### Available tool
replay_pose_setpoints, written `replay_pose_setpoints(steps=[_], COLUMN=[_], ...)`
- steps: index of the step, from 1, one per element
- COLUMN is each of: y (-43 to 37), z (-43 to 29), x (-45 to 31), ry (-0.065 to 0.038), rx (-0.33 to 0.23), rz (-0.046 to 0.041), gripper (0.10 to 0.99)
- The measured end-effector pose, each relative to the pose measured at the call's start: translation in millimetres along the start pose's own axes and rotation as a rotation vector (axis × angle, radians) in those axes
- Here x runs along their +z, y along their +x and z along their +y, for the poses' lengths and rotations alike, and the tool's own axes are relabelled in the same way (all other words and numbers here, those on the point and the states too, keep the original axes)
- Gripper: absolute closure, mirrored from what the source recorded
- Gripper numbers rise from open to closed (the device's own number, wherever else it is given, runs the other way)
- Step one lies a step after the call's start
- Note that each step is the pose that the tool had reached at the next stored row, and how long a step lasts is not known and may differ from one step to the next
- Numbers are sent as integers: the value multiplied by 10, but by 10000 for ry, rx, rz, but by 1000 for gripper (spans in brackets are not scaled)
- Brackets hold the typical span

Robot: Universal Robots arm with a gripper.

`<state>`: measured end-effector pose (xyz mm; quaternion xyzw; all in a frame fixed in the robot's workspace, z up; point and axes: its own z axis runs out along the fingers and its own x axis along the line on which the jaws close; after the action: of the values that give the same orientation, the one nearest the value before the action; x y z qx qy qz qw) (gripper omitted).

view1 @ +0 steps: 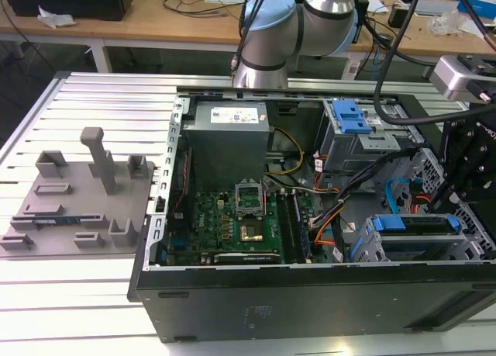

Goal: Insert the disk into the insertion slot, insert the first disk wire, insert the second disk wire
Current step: 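Insert the first disk wire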

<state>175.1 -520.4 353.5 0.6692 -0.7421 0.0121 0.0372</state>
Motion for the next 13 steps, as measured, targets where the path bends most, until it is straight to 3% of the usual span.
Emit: replay_pose_setpoints(steps=[6,13], y=[13,16], z=[17,38], x=[19,26], ry=[183,192], rx=[4,22], rz=[-38,-40], gripper=[918,918])
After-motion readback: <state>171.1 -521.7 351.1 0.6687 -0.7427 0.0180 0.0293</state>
